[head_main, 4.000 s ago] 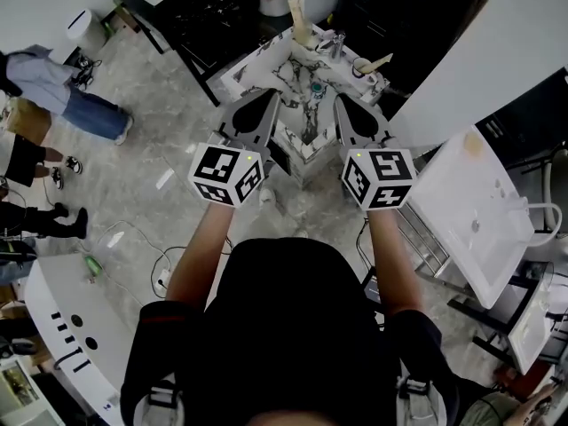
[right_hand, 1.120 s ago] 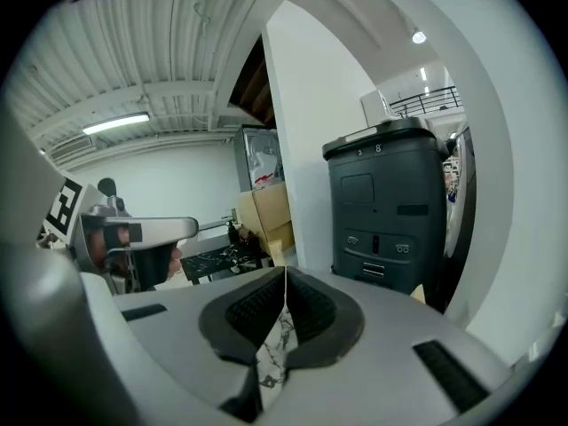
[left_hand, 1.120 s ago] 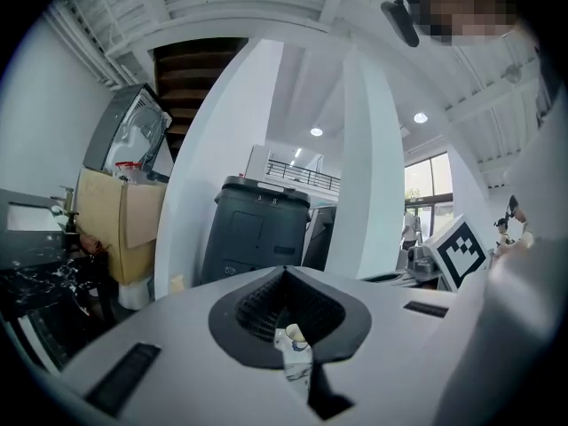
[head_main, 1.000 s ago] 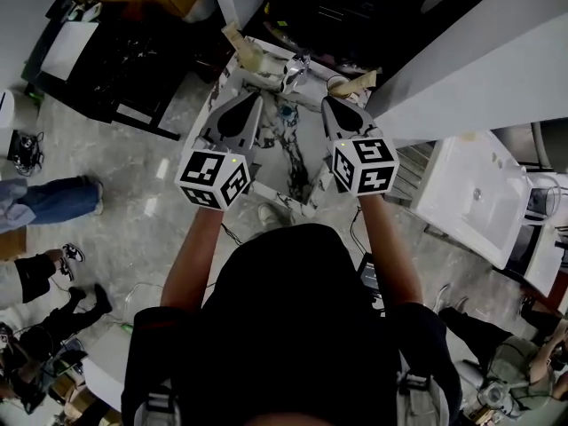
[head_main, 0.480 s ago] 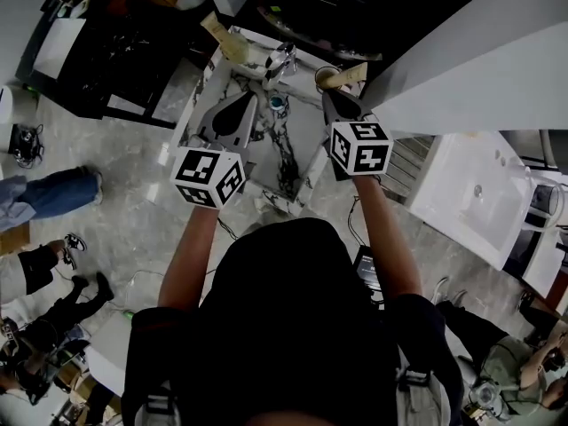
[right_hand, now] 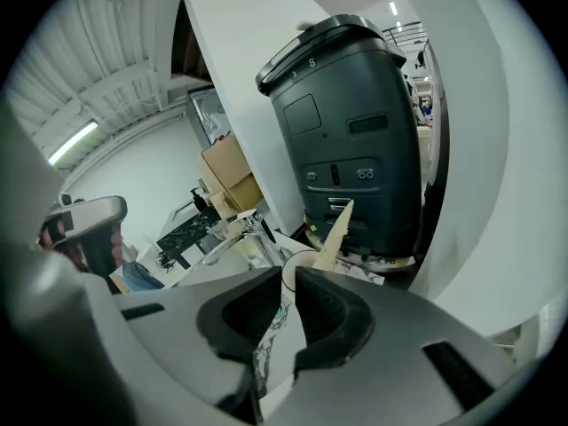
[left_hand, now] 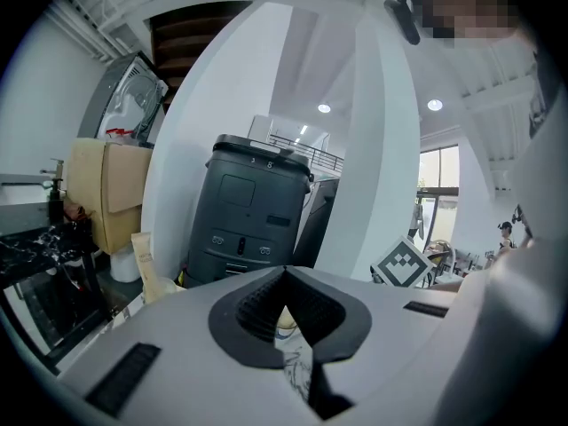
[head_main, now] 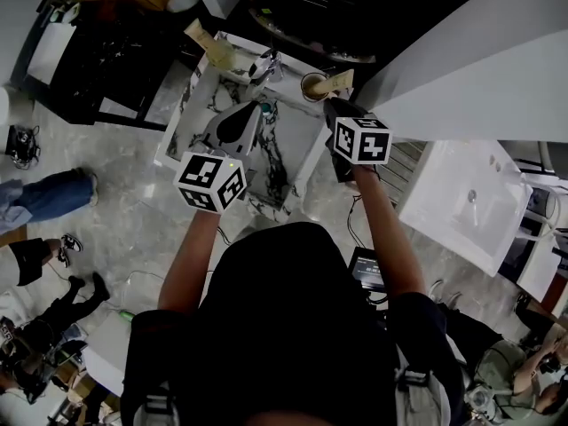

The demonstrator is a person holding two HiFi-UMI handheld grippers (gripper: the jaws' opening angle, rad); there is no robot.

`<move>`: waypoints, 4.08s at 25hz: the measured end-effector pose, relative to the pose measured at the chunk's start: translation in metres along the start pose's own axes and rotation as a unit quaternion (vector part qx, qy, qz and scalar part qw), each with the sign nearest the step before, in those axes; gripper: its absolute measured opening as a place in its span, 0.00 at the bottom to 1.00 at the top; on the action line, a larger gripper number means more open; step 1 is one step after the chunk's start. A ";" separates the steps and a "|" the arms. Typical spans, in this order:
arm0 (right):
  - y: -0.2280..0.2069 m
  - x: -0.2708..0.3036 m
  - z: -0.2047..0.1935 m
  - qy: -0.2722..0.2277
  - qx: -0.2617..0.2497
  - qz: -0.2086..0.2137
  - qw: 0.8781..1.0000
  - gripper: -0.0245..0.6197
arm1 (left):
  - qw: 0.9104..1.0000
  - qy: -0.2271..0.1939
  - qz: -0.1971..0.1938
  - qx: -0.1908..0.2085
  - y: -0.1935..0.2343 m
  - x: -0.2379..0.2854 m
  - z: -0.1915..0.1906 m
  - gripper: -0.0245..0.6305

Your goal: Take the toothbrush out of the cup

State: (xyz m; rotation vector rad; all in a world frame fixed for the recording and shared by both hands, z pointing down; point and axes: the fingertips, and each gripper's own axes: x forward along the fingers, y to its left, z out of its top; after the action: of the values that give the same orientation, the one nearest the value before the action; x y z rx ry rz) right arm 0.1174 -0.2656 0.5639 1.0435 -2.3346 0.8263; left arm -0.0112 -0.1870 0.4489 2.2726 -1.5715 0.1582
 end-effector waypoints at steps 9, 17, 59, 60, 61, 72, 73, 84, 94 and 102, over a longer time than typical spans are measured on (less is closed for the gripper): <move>-0.025 0.025 -0.005 0.026 0.023 0.004 0.999 0.21 | 1.000 0.012 0.023 -0.006 0.004 0.003 -0.007 0.05; -0.037 0.049 -0.002 0.032 0.026 -0.013 0.999 0.25 | 0.999 0.016 0.042 -0.007 0.012 0.002 -0.007 0.05; -0.037 0.049 0.016 0.020 -0.044 -0.060 0.997 0.16 | 0.999 0.007 0.046 -0.020 0.021 -0.011 -0.006 0.05; -0.037 0.047 0.017 0.017 -0.045 -0.061 0.997 0.16 | 0.999 0.006 0.045 -0.020 0.021 -0.011 -0.005 0.05; -0.036 0.046 0.018 0.015 -0.045 -0.061 0.997 0.16 | 0.999 0.005 0.044 -0.019 0.021 -0.012 -0.004 0.05; -0.022 0.021 0.036 -0.024 -0.040 -0.074 0.996 0.14 | 0.999 -0.013 0.030 -0.009 0.016 -0.028 0.008 0.05; -0.020 0.019 0.038 -0.027 -0.042 -0.074 0.996 0.14 | 0.999 -0.014 0.029 -0.008 0.016 -0.030 0.008 0.05; 0.010 -0.014 0.054 -0.069 -0.042 -0.061 0.995 0.14 | 0.999 -0.029 0.021 -0.006 0.008 -0.049 0.016 0.05; 0.057 -0.054 0.067 -0.105 -0.066 -0.047 0.991 0.13 | 0.999 -0.047 0.009 -0.002 0.001 -0.069 0.022 0.05; 0.097 -0.075 0.069 -0.124 -0.083 -0.049 0.988 0.13 | 0.998 -0.066 0.005 -0.012 0.008 -0.093 0.027 0.05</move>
State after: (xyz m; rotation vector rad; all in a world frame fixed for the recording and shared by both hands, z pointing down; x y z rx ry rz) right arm 0.0776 -0.2232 0.4359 1.2360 -2.4825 0.4781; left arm -0.0565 -0.1177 0.3985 2.2990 -1.6408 -0.0094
